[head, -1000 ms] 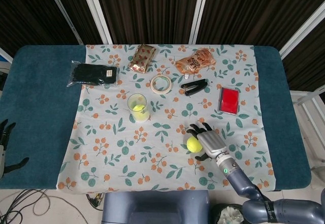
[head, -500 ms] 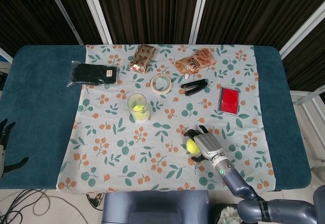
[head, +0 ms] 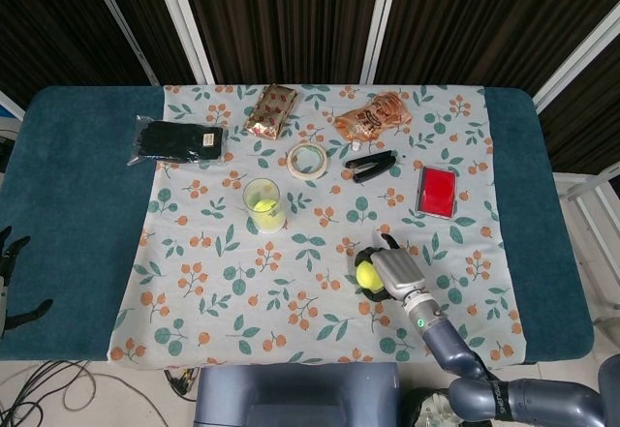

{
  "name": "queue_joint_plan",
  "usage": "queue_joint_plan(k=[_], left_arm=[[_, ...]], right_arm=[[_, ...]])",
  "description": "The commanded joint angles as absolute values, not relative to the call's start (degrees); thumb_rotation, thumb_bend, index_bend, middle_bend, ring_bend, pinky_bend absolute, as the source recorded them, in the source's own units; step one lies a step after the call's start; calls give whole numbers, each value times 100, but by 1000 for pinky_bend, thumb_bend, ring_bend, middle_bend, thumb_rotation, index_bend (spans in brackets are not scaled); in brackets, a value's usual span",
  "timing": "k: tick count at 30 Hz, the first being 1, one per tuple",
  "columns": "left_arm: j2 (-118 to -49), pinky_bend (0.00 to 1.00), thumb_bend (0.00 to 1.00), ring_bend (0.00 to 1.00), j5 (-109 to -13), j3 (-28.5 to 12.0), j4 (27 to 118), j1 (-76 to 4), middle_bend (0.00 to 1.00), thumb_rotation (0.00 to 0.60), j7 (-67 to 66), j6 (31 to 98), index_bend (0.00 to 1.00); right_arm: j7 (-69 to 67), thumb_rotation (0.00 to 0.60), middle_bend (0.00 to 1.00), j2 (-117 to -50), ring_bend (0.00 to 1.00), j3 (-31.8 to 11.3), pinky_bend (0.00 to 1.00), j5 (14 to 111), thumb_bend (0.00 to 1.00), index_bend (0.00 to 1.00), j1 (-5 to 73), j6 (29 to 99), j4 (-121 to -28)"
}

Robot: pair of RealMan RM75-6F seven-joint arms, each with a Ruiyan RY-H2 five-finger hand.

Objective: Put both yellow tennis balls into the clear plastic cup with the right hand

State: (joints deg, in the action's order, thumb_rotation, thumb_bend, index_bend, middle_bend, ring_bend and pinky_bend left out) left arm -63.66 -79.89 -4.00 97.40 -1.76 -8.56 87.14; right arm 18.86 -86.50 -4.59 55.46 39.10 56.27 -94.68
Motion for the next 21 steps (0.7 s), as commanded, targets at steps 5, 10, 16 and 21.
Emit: queue_joint_plan(k=[5, 10, 16, 21], left_arm=[[-6369, 0, 0, 0, -7991, -399, 9743, -177, 0, 600, -859, 8715, 164], [-6371, 0, 0, 0, -7994, -394, 9747, -180, 0, 600, -863, 8705, 164], [-6376, 0, 0, 0, -7971, -388, 9747, -196, 0, 600, -886, 8660, 164], [-6358, 0, 0, 0, -7959, -398, 9751, -193, 0, 600, -848, 8663, 164]], right_arm=[[1933, 600, 340, -8258, 506, -999, 0, 5571, 510, 438, 4242, 5490, -9623], [1784, 600, 339, -7951, 507, -1674, 0, 5103, 510, 438, 4721, 5002, -9686], [2263, 600, 339, -7913, 506, -2213, 0, 4176, 510, 438, 5550, 4761, -9505], [2755, 600, 339, -8090, 490, -2340, 0, 3549, 510, 438, 6139, 4852, -9267]])
